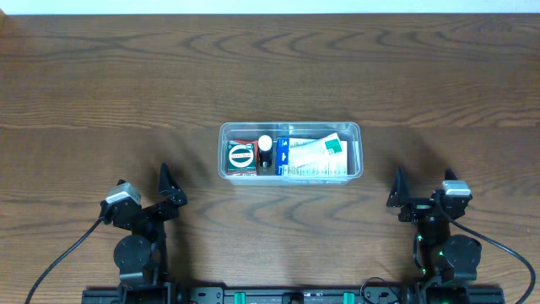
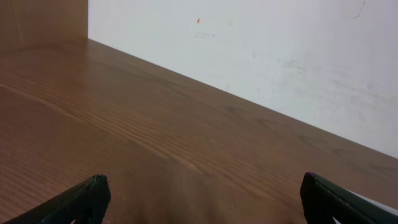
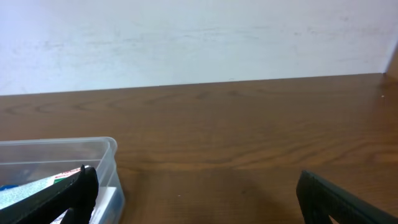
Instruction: Pack container
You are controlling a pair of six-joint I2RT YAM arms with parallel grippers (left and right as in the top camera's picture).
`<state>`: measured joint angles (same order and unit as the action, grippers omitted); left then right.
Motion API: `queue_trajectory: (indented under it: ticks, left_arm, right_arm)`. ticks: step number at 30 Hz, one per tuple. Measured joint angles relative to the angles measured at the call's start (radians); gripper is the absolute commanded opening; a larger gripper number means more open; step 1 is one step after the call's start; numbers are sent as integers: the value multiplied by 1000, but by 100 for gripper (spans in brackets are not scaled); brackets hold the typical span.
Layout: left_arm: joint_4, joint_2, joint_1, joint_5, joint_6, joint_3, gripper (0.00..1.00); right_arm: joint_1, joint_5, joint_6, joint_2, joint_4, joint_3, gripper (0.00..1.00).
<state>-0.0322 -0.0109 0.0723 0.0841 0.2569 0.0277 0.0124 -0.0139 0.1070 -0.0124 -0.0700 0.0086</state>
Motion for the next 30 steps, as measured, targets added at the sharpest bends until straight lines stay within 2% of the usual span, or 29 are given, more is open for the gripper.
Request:
queue_trajectory:
  ticks: [12, 30]
  left_arm:
    - [0, 0, 0, 0, 0, 0, 98]
    - [0, 0, 0, 0, 0, 0, 98]
  right_arm:
    - [0, 3, -83, 0, 0, 0, 99]
    - [0, 3, -87, 0, 0, 0, 99]
